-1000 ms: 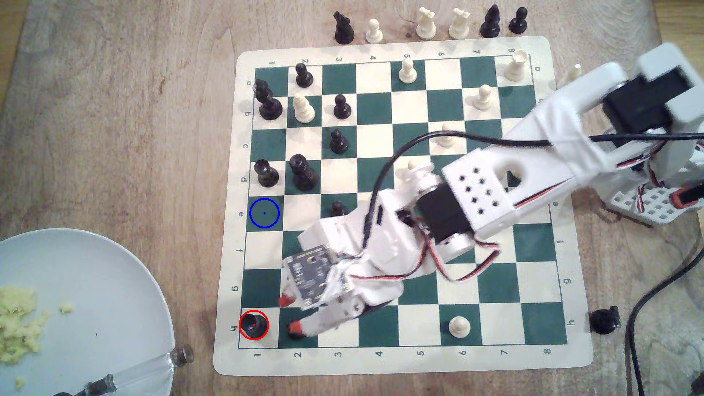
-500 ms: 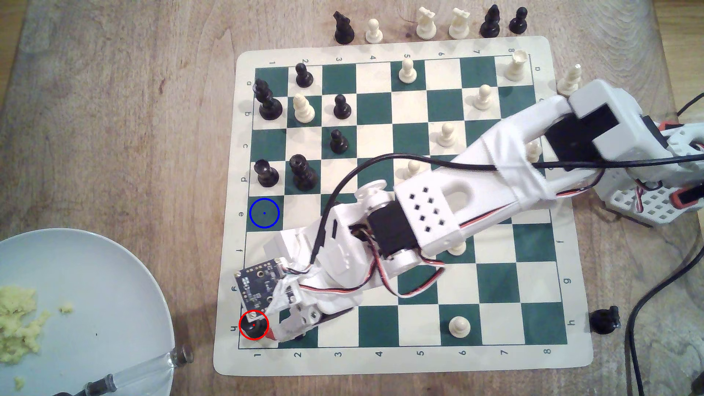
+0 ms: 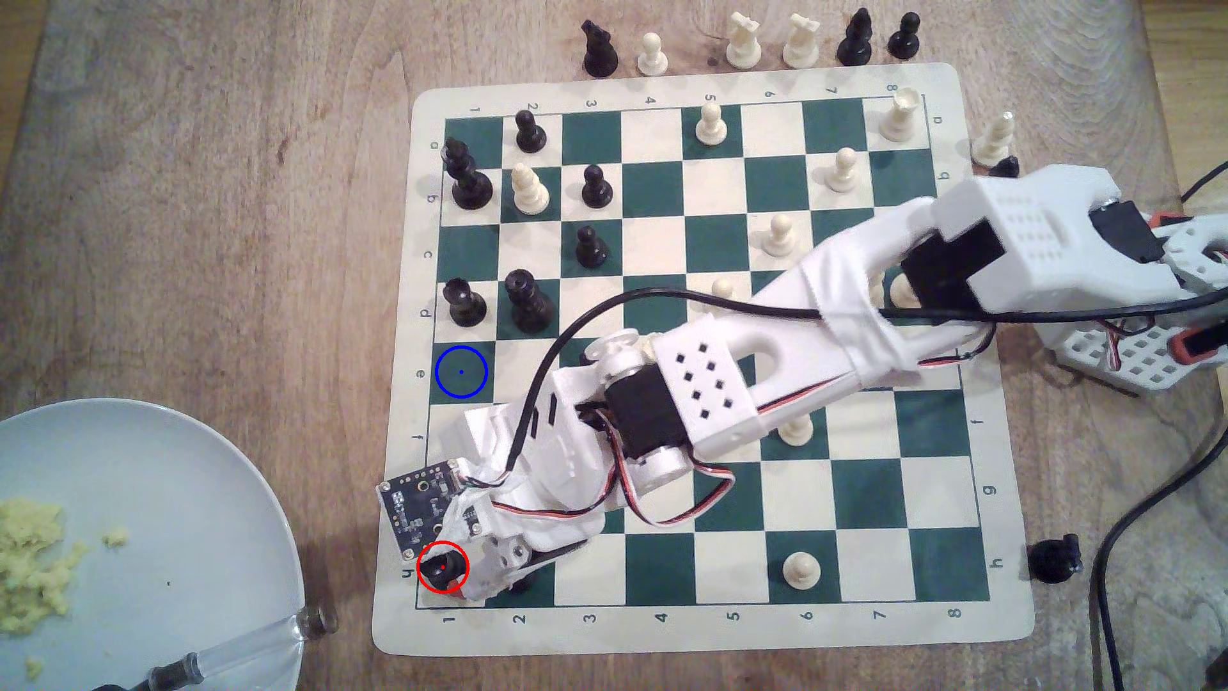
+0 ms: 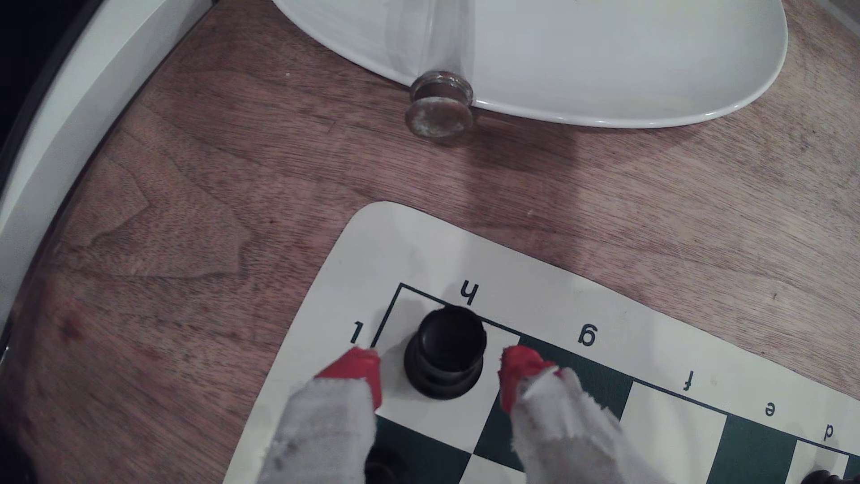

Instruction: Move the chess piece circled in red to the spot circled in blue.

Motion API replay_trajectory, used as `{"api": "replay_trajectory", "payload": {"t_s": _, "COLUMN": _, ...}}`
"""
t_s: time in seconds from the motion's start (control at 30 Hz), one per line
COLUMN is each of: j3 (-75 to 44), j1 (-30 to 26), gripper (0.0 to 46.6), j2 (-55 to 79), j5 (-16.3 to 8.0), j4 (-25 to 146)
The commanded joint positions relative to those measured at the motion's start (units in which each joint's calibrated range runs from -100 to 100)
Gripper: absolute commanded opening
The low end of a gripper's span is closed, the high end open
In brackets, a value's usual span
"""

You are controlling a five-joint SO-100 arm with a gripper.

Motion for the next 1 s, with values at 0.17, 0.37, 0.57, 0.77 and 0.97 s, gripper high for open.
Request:
{"api": "replay_trajectory", "payload": {"t_s": 0.17, "j3": -11.9, "j1": 0.4, "gripper": 14.3, "j2": 1.0, "j5": -0.4, "j4": 1.4}}
{"api": "replay_trajectory", "payload": {"t_s": 0.37, "j3": -14.4, "j1": 0.4, "gripper": 14.2, "j2": 3.0, "j5": -0.5, "j4": 2.2}}
{"api": "replay_trajectory", "payload": {"t_s": 0.57, "j3": -16.6, "j1": 0.4, "gripper": 14.0, "j2": 4.8, "j5": -0.5, "j4": 2.2}}
{"api": "replay_trajectory", "payload": {"t_s": 0.77, "j3": -20.7, "j1": 0.4, "gripper": 13.8, "j2": 7.5, "j5": -0.6, "j4": 2.9}}
{"api": "replay_trajectory", "payload": {"t_s": 0.97, "j3": -21.0, "j1": 0.3, "gripper": 13.3, "j2": 7.7, "j5": -0.6, "j4": 3.1}}
